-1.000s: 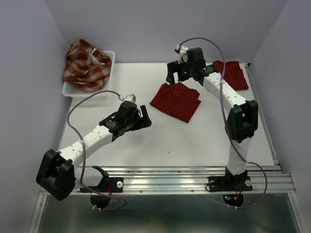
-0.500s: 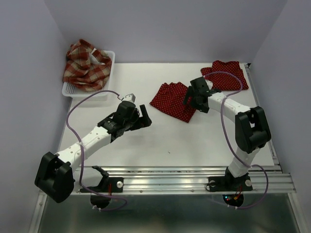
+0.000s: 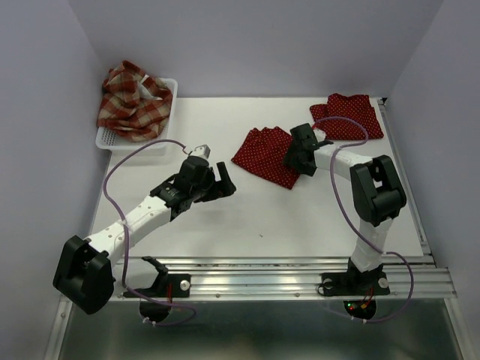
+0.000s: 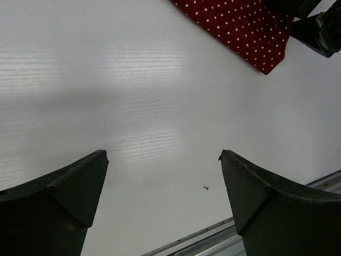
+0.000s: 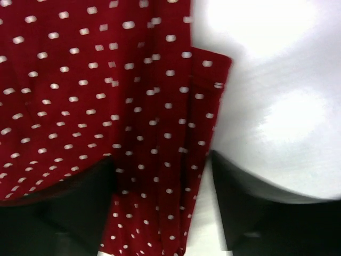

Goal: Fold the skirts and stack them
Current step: Neatly place the folded skirt to the corner

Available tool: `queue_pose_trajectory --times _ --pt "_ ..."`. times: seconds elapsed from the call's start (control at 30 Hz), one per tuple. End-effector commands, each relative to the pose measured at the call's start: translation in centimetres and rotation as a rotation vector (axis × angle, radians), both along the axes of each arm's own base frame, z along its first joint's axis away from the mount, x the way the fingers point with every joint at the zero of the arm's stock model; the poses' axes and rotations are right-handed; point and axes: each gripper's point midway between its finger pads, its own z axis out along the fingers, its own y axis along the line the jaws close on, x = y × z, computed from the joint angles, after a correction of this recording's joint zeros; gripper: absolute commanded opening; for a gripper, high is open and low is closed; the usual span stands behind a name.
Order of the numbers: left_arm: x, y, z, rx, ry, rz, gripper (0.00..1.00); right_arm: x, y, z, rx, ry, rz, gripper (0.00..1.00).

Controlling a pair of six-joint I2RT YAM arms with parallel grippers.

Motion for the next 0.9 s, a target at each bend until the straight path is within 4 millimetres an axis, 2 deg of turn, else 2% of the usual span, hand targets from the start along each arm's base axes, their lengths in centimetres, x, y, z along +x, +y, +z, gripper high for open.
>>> queue_pose_trajectory --times 0.0,0.03,0.07,0.13,0.2,0.33,0.47,0.6,0.67,0.7,0.73,0.83,0.87 --pt "0.0 0.2 0.5 -0.006 -0.033 -0.010 0.99 1.0 1.2 -1.1 0.076 -0.036 0.036 0.64" --pt "0.0 0.2 0.6 -0.005 -0.036 -0.008 0.99 1.0 1.4 -1.2 0.071 -0.034 0.079 0.54" --pt "0.1 0.3 0.5 -0.001 -0.031 -0.005 0.99 1.4 1.6 -0.9 0.065 -0.046 0.104 0.39" --pt "0.2 0.4 0.6 0.003 -0.037 0.001 0.99 2.1 1.9 -0.4 0.036 -0.059 0.176 0.30" --pt "0.3 0.5 0.8 0.007 -0.040 0.007 0.99 3.6 2.2 1.4 0.010 -0.113 0.224 0.19" --pt "0.9 1.4 0.9 0.043 -0.054 0.055 0.99 6.4 1.5 5.4 -0.166 -0.219 0.395 0.06" --pt "1.4 1.8 1.0 0.057 -0.063 0.078 0.99 8.5 0.0 9.5 -0.364 -0.296 0.493 0.01" --pt "2.0 2.3 0.7 0.088 -0.055 0.104 0.99 10.3 -2.0 13.6 -0.574 -0.336 0.579 0.01" --pt "2.2 2.5 0.4 0.103 -0.046 0.111 0.99 10.7 -2.6 14.9 -0.636 -0.342 0.592 0.01" --pt "2.4 2.6 0.3 0.111 -0.042 0.117 0.99 11.2 -3.0 16.2 -0.687 -0.352 0.602 0.01" --pt "2.5 2.6 0.2 0.112 -0.041 0.120 0.99 11.1 -3.4 16.2 -0.709 -0.341 0.604 0.01" --pt "3.0 2.6 -0.2 0.122 -0.029 0.124 0.99 12.3 -5.0 19.4 -0.785 -0.363 0.577 0.01" --pt "3.3 2.5 -0.3 0.126 -0.024 0.126 0.99 12.6 -5.1 19.8 -0.807 -0.366 0.579 0.01"
